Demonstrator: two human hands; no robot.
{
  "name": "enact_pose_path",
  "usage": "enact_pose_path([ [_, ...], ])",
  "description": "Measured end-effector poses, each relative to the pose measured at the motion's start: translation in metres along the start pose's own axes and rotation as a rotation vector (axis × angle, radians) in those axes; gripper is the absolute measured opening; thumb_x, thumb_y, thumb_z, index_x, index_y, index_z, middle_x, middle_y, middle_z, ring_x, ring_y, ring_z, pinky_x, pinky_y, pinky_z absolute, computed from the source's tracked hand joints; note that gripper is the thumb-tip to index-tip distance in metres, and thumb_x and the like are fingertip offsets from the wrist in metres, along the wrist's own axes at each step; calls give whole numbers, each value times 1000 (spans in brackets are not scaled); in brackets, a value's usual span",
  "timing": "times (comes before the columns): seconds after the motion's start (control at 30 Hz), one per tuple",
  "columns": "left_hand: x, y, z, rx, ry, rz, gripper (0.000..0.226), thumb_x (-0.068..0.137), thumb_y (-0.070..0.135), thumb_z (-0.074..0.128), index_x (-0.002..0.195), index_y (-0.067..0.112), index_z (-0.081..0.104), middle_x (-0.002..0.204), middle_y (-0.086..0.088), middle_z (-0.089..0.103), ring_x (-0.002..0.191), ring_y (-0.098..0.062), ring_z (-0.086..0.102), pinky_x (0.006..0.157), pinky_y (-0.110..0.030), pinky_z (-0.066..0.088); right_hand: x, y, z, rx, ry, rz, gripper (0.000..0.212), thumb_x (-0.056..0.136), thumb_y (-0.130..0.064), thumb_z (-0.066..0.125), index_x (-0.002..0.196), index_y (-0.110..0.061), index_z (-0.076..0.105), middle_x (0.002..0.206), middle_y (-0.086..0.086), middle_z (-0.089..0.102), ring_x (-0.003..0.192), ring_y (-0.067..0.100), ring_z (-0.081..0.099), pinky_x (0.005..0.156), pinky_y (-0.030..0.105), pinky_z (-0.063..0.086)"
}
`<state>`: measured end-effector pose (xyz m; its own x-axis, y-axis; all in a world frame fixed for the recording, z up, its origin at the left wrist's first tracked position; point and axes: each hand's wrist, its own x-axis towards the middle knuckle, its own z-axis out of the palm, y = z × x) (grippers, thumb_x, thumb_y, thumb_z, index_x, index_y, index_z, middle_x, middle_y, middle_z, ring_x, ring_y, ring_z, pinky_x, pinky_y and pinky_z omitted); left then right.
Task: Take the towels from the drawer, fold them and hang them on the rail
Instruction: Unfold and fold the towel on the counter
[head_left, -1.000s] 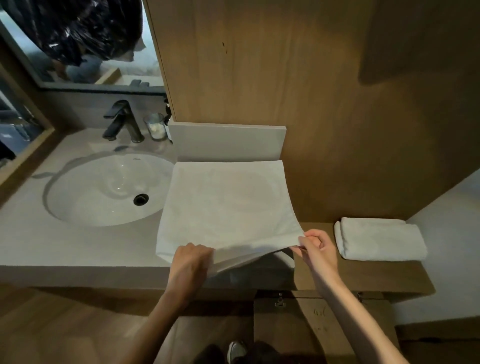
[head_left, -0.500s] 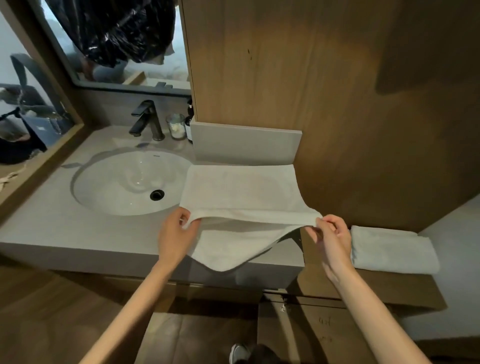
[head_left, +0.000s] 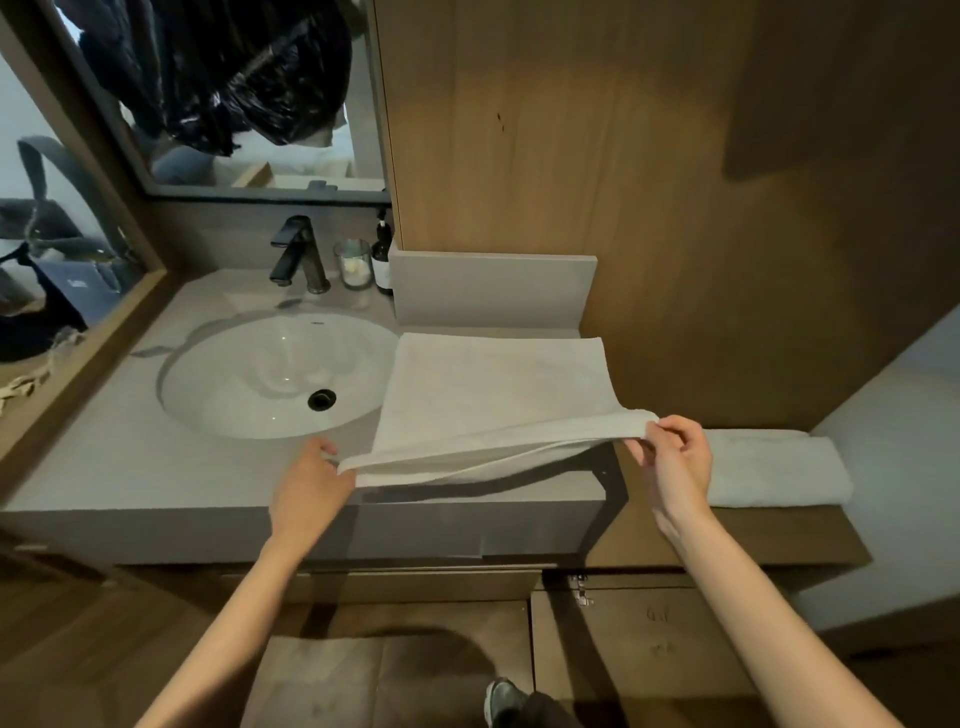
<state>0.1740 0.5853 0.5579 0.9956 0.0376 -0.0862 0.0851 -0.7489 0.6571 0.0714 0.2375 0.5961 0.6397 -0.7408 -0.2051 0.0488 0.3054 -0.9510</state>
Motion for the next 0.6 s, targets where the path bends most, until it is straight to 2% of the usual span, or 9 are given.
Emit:
enact_pose_path([
  [0.07, -2, 8, -9, -334, -111, -210, 31, 92, 20, 60, 119, 10, 45, 79, -11, 63, 62, -27, 68, 64, -41, 59, -6, 1, -2, -13, 33, -3, 15, 95, 0, 54, 109, -6, 52, 98, 4, 59, 95, 15, 62, 72, 17, 57],
  [0.13, -5, 22, -19, -590, -177, -308, 29, 96, 18, 55, 122, 12, 43, 84, -15, 64, 56, -27, 68, 56, -36, 60, -12, 1, -5, -64, 66, -34, 16, 95, -1, 54, 109, -8, 53, 99, 2, 59, 95, 15, 61, 70, 14, 56],
  [0.23, -10, 46, -37, -854, -198, -335, 24, 96, 7, 50, 118, 14, 43, 91, -18, 64, 51, -25, 69, 49, -31, 59, -20, -8, -12, -158, 110, -116, 15, 95, -2, 55, 108, -10, 55, 105, 3, 57, 96, 14, 58, 69, 11, 54],
  [0.33, -22, 73, -52, -1074, -174, -263, 24, 97, 1, 47, 117, 12, 43, 95, -20, 63, 58, -25, 71, 52, -29, 59, -30, -24, -18, -139, 117, -195, 15, 96, -2, 54, 104, -14, 58, 106, 0, 59, 101, 14, 59, 73, 15, 55],
  [0.47, -50, 110, -69, -1406, 103, -118, 25, 95, -6, 37, 113, 11, 37, 92, -16, 57, 72, -24, 69, 58, -26, 58, -56, -45, -17, -115, 149, -462, 28, 94, 0, 52, 81, -23, 63, 90, -9, 63, 96, 12, 61, 76, 21, 54],
  [0.53, -66, 126, -79, -1477, 229, -41, 24, 95, -5, 35, 111, 13, 37, 96, -10, 54, 83, -22, 64, 61, -27, 57, -69, -55, -15, -67, 194, -550, 31, 92, 0, 52, 77, -24, 65, 85, -13, 65, 95, 13, 62, 80, 28, 55],
  [0.6, -82, 137, -89, -1496, 308, 2, 22, 95, -2, 35, 109, 15, 38, 99, -6, 52, 86, -17, 61, 61, -26, 56, -82, -66, -15, -9, 230, -613, 30, 91, -1, 52, 77, -23, 66, 83, -15, 65, 94, 12, 62, 82, 32, 55],
])
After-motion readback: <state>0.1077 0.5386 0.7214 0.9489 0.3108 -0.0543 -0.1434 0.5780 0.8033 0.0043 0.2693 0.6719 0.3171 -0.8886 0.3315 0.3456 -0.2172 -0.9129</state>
